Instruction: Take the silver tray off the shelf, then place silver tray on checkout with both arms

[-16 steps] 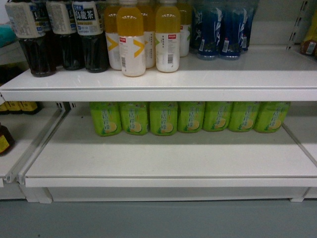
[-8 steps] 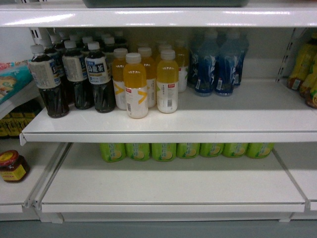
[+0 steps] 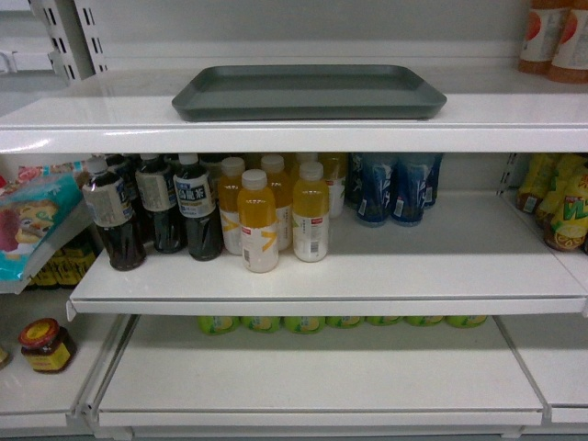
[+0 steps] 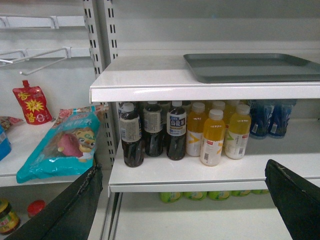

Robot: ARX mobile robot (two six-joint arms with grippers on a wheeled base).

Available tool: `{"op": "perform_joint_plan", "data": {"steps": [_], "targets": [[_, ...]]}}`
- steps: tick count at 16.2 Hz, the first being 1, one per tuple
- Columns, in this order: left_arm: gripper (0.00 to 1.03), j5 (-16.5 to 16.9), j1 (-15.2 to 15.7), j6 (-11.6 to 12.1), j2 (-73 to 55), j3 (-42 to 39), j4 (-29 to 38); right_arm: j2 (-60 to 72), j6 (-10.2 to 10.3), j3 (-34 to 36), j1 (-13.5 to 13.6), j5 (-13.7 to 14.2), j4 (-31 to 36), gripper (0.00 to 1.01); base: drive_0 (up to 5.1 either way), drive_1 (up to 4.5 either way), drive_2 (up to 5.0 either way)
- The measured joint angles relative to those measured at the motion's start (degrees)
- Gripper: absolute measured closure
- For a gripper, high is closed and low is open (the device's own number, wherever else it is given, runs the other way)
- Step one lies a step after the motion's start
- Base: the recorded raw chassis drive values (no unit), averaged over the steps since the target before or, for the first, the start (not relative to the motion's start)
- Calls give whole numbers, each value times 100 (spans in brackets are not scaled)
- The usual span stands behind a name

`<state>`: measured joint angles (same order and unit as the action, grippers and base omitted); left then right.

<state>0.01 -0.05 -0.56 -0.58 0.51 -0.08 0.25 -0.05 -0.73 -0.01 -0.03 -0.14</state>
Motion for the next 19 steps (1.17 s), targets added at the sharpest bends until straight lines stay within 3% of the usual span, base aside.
{"op": "perform_joint_plan", "data": {"steps": [19], "targets": [[5,-2,0,0,0,0,-7,0,0,0,0,2,-4,3,0,0,0]]}}
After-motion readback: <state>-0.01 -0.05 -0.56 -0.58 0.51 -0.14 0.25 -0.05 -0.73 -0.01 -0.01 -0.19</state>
